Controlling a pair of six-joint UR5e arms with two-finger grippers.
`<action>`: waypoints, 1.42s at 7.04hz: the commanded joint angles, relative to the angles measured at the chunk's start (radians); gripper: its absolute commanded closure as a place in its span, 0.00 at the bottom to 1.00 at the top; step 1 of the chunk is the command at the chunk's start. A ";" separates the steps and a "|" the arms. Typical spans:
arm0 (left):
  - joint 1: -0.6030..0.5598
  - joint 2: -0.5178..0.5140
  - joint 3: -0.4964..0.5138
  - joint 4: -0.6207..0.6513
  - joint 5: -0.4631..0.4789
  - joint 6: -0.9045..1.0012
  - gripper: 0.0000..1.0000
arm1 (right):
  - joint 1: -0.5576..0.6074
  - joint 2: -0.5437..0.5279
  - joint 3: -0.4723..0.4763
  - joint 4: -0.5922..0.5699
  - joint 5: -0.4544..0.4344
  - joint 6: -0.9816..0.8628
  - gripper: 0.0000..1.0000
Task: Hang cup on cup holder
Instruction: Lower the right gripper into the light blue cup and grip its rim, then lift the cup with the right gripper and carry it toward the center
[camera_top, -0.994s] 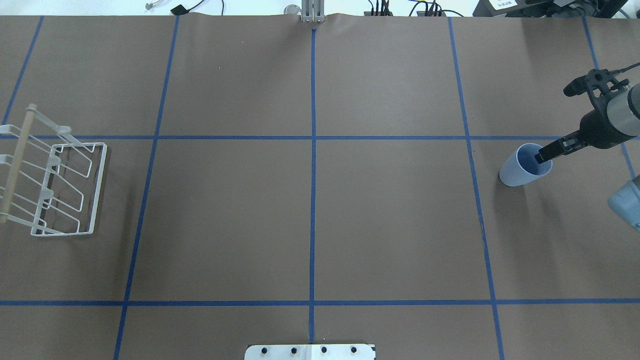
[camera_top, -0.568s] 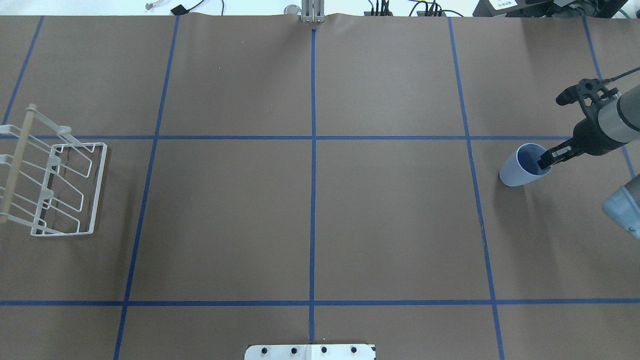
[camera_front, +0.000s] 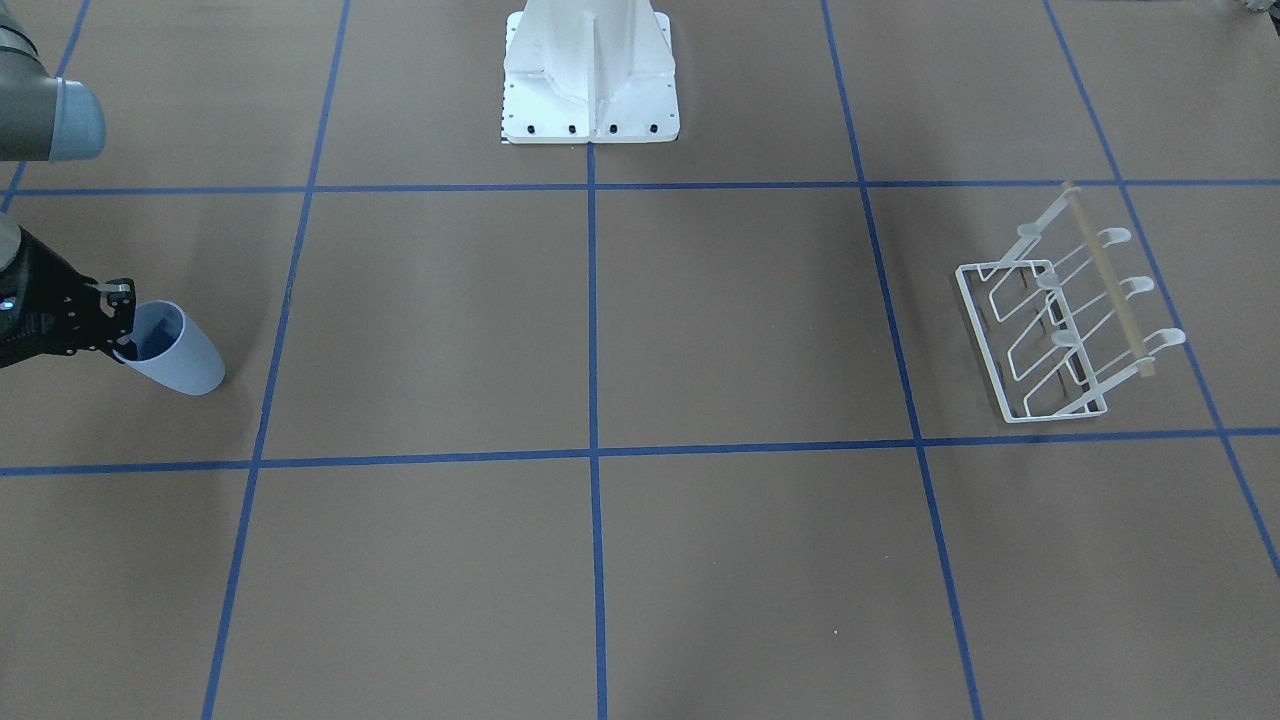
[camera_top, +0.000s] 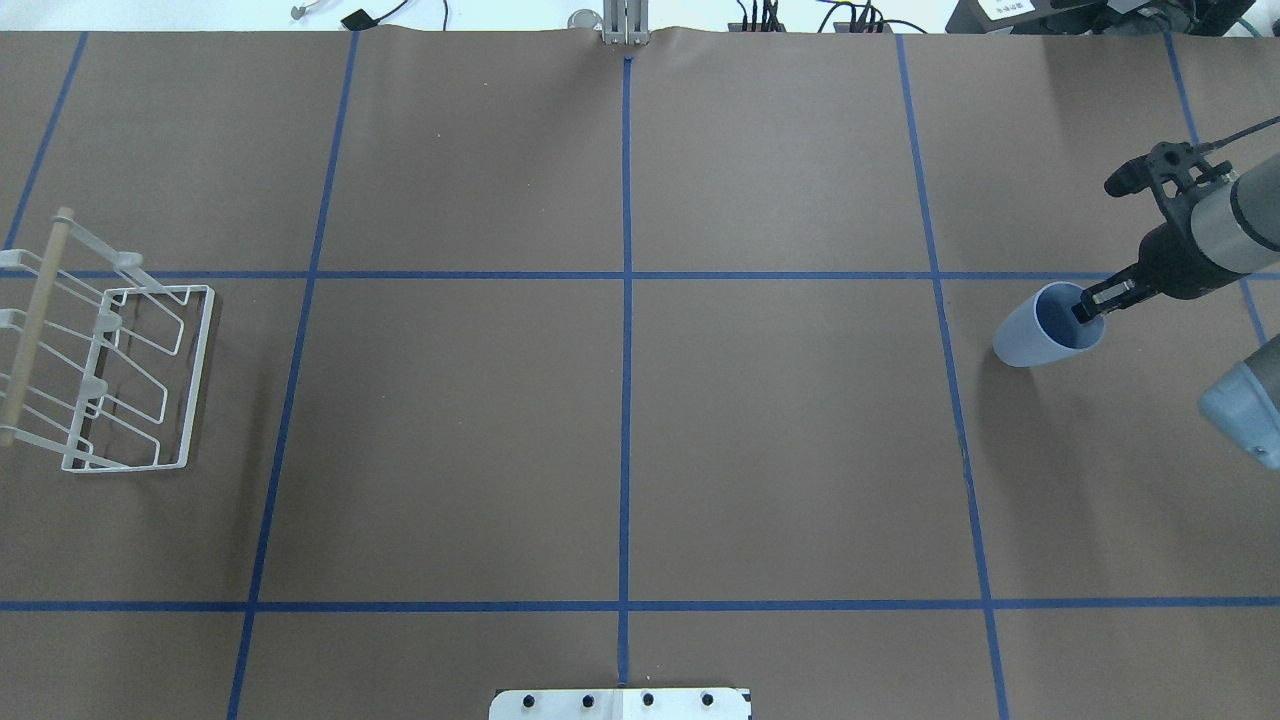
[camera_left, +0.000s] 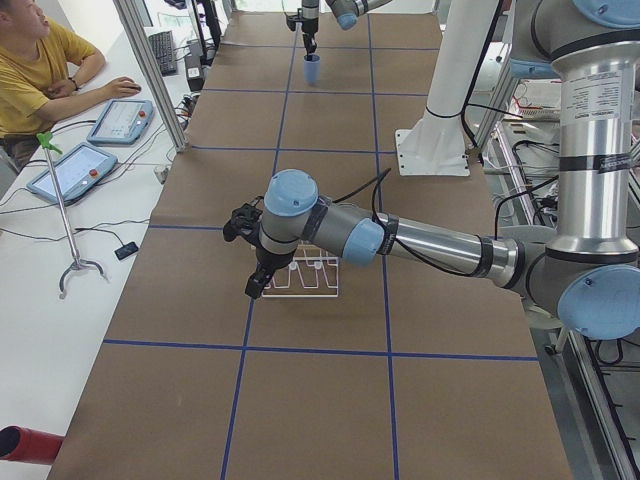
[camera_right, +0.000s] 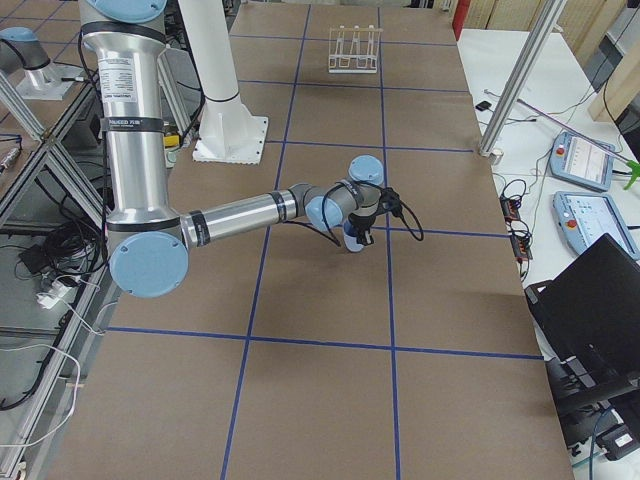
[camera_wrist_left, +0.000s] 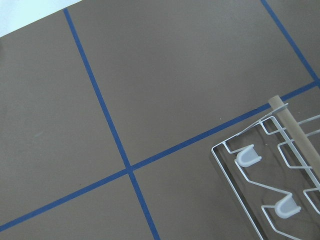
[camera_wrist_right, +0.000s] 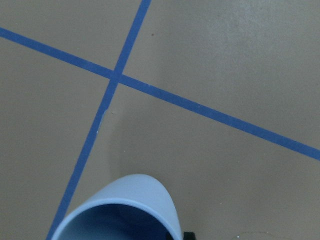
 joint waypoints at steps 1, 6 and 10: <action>0.001 -0.002 -0.026 -0.002 0.000 0.001 0.01 | 0.053 0.026 0.026 0.001 0.034 0.007 1.00; 0.024 -0.102 -0.045 -0.248 -0.182 -0.372 0.01 | 0.067 0.091 0.018 0.496 0.138 0.523 1.00; 0.143 -0.242 -0.043 -0.470 -0.347 -0.895 0.02 | 0.047 0.091 0.014 1.014 0.129 1.000 1.00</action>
